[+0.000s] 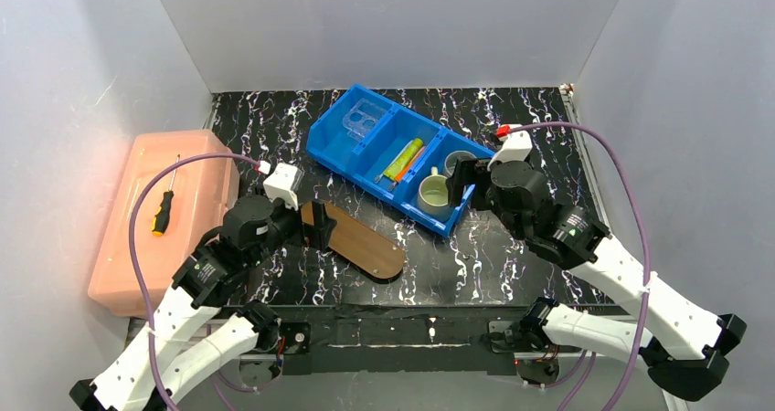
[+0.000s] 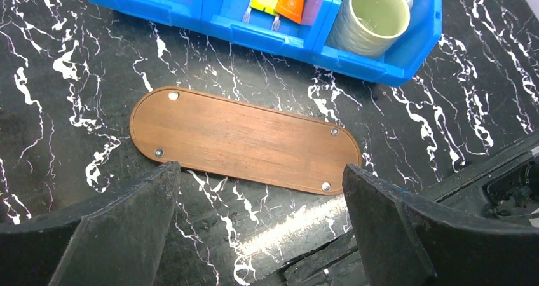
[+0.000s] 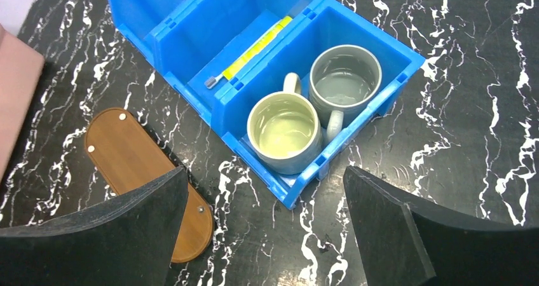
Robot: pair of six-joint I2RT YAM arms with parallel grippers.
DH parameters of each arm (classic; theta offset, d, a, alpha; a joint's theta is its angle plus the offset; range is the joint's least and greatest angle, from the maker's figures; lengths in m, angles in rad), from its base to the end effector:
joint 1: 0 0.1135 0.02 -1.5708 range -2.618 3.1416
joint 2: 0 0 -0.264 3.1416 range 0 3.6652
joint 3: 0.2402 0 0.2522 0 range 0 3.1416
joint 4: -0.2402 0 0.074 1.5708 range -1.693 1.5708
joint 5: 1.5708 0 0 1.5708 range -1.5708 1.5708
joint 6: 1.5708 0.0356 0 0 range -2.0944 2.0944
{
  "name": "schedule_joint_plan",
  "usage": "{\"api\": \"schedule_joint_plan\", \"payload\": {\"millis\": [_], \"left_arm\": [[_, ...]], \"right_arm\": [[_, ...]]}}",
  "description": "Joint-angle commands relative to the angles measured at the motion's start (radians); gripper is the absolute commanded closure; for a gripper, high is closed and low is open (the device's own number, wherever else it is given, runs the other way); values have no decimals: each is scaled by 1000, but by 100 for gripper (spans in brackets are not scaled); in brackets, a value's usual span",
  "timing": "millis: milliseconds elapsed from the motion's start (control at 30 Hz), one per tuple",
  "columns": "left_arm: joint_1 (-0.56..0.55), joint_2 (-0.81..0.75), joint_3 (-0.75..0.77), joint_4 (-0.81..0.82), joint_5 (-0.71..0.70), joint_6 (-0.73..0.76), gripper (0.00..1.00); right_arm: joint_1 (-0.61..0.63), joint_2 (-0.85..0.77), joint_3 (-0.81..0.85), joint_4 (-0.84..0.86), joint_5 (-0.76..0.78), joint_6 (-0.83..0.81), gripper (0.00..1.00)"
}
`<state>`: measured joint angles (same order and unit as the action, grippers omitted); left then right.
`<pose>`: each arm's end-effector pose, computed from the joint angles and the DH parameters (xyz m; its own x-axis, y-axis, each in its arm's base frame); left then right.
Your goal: Prepare toiletry sets of a toothbrush and toothpaste on the tray
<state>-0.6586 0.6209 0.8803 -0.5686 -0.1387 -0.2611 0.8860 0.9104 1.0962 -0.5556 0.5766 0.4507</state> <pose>0.1064 -0.0761 0.3547 -0.3621 -0.0431 -0.9312 0.4229 0.8826 -0.2052 0.1318 0.1307 0.3887 -0.3486 0.1505 -0.9251 -0.1955 0.9536 0.2288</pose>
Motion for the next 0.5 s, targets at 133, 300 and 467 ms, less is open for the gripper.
{"api": "schedule_joint_plan", "payload": {"millis": [133,300,467], "left_arm": [[-3,8,13,-33,5,6,1],[-4,-8,10,-34,-10,5,1],[-4,-20,9,-40,-14,9,1]], "right_arm": [[4,51,84,-69,97,-11,0],[4,79,94,-86,124,-7,0],[4,113,114,-112,151,9,0]]}}
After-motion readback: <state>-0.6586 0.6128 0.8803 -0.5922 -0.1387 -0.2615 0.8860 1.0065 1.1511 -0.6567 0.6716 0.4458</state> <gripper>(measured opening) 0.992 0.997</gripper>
